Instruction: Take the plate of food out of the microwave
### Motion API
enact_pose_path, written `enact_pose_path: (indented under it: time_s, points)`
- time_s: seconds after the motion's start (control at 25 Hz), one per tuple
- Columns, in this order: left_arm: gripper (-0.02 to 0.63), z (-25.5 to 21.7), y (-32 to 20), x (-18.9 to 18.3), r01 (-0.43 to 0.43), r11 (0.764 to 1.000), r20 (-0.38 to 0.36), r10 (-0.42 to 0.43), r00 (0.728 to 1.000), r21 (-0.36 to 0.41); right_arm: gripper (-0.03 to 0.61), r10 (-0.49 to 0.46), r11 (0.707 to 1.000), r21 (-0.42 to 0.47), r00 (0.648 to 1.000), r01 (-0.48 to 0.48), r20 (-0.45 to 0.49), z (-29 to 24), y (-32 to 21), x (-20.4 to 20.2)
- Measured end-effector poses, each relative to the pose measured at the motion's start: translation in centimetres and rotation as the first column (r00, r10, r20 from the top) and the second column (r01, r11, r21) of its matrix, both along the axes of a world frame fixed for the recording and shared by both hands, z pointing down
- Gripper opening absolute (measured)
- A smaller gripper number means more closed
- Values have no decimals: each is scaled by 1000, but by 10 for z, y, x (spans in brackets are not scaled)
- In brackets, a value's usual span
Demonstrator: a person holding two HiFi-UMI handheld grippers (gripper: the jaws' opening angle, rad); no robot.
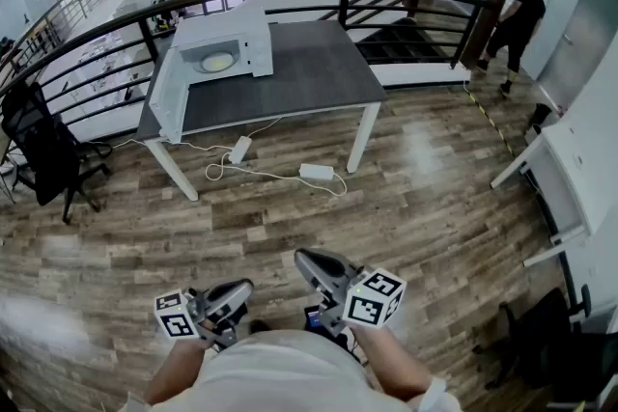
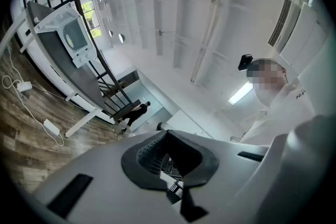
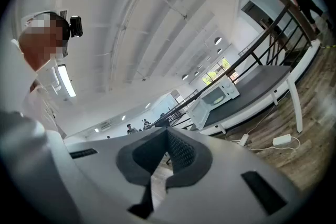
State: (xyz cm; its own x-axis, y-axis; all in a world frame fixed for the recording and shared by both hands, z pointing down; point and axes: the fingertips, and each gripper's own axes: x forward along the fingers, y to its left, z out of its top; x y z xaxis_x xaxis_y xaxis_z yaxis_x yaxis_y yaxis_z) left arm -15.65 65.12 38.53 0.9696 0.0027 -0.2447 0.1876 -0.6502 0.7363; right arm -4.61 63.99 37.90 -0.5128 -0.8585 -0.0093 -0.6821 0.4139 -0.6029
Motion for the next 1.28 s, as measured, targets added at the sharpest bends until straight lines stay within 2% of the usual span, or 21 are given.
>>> enact_pose_path:
  time_s: [0.16, 0.76, 1.28]
  points:
    - [6, -1, -11, 3, -34, 999, -10, 34, 999, 0, -9, 35, 999, 2, 999, -35, -29, 4, -4, 2]
    - [6, 2, -24, -9, 14, 999, -32, -15, 999, -45, -9, 13, 1000, -4, 994, -14, -108, 7, -12, -11]
    - [6, -1, -44, -21, 54, 997, -41, -56, 998, -51, -9, 65, 997, -29, 989, -69, -129, 13, -19, 1]
